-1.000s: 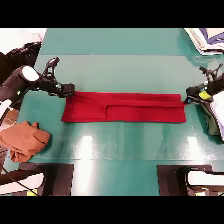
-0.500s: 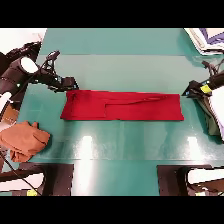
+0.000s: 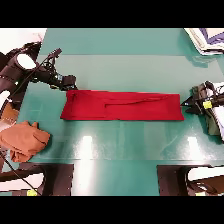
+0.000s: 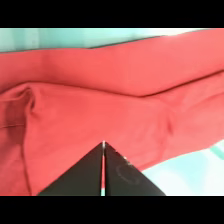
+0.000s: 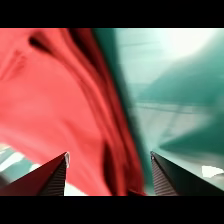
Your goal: Fold the shirts.
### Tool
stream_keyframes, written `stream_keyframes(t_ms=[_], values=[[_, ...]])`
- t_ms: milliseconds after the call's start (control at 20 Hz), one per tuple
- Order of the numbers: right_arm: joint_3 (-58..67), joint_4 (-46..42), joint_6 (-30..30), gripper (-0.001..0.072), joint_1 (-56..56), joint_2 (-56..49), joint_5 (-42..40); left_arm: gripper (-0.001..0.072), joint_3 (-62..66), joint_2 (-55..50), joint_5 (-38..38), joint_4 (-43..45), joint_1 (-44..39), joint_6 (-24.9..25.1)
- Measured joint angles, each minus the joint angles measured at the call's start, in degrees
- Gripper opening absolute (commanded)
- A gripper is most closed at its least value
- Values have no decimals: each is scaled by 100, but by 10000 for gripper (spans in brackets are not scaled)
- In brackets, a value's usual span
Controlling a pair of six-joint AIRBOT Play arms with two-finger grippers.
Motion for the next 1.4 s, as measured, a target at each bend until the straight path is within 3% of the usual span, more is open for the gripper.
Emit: stream_keyframes(t_ms=[100,150,200,250,500,700,1000,1400], values=[[-111,98,-76,431,79,-101,-85,25,2,-7,7,-120,-52,44],[-149,122,-109,423,155,-144,-155,24,2,-13,13,-168,-122,59],[-177,170,-138,353,256,-181,-197,24,2,-28,28,-221,-223,66],[-192,166,-179,180,356,-199,-273,24,2,-55,74,-238,-354,72],[-236,118,-369,22,717,-153,-474,24,291,-542,380,-332,-1191,72],[-181,236,-400,22,793,452,-531,24,1043,-1327,459,-420,-1871,2],[780,837,173,21,1211,1427,-111,24,2166,-2610,501,-535,-2677,-186],[2354,997,739,22,2726,1523,118,24,2599,-3241,516,-640,-3045,-258]])
